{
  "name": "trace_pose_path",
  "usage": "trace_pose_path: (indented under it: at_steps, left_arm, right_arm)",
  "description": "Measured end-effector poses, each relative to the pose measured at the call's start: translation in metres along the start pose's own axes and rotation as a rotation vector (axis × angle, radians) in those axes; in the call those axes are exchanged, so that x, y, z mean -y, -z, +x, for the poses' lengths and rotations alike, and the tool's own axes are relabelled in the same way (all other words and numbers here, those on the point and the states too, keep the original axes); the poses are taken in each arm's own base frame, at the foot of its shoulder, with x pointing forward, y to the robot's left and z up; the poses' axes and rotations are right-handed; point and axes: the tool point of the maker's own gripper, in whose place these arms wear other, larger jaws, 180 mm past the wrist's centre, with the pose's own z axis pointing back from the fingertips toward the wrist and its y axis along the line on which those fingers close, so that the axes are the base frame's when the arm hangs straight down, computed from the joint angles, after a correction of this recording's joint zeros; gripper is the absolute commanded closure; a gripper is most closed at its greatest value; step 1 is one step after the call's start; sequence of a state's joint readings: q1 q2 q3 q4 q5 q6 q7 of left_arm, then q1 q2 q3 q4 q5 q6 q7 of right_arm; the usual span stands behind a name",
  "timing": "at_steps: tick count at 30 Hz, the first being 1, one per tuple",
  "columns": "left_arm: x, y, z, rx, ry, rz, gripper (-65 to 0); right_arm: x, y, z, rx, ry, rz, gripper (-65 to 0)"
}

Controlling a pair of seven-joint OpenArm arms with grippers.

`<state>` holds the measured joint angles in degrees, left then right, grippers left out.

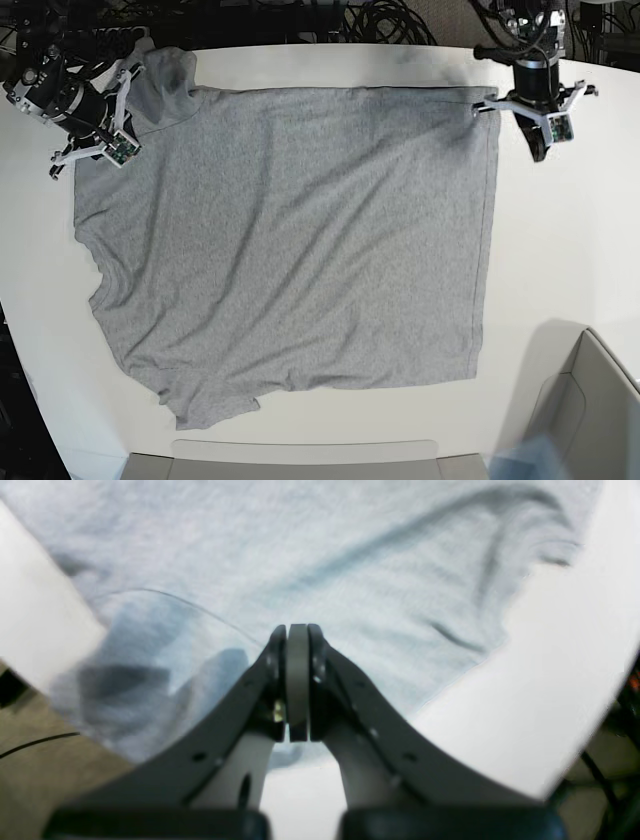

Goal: Fold the T-shirt properly
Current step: 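Lower both grippers to the shirt's shoulder corners beside the collar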

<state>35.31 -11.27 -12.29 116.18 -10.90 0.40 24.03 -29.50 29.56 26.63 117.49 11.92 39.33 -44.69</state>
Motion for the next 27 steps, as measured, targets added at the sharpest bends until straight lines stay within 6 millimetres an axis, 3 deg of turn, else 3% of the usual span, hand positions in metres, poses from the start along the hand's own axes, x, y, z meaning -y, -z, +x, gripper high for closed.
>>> trace_pose_path:
  at_steps: [3, 5, 8, 13, 17, 21, 24, 27]
  left_arm:
    - [-0.005, 0.006, 0.01, 0.016, 0.006, -0.006, -8.8]
    - [-0.007, 0.007, 0.003, -0.04, -0.029, -0.008, -14.3]
    - [0.0, 0.009, -0.006, -0.105, -0.045, -0.051, -20.8]
    - [-0.001, 0.012, 0.001, -0.087, -0.04, -0.049, -21.5]
    - [-0.001, 0.011, -0.002, -0.098, -0.04, -0.049, -21.5]
    - [-0.001, 0.008, -0.008, -0.114, -0.036, -0.049, -21.5]
    - [-0.003, 0.007, -0.011, -0.123, -0.036, -0.043, -21.5]
    - [-0.002, 0.006, -0.012, -0.125, -0.033, -0.048, -21.5]
  right_arm:
    - [0.026, -0.011, -0.008, 0.002, 0.091, -0.111, -6.8]
    - [0.041, -0.017, -0.009, 0.014, 0.126, -0.17, -10.5]
    - [0.042, -0.02, -0.014, 0.001, 0.127, -0.176, -10.8]
    - [0.034, -0.015, -0.03, -0.014, 0.216, -0.167, -8.2]
    - [0.049, -0.015, -0.074, -0.041, 0.448, -0.245, -6.4]
    - [0.027, -0.003, -0.108, -0.025, 0.665, -0.179, -6.5]
    - [0.008, -0.002, -0.127, -0.048, 0.733, -0.128, -6.5]
    - [0.003, 0.0, -0.134, -0.049, 0.77, -0.116, -6.3]
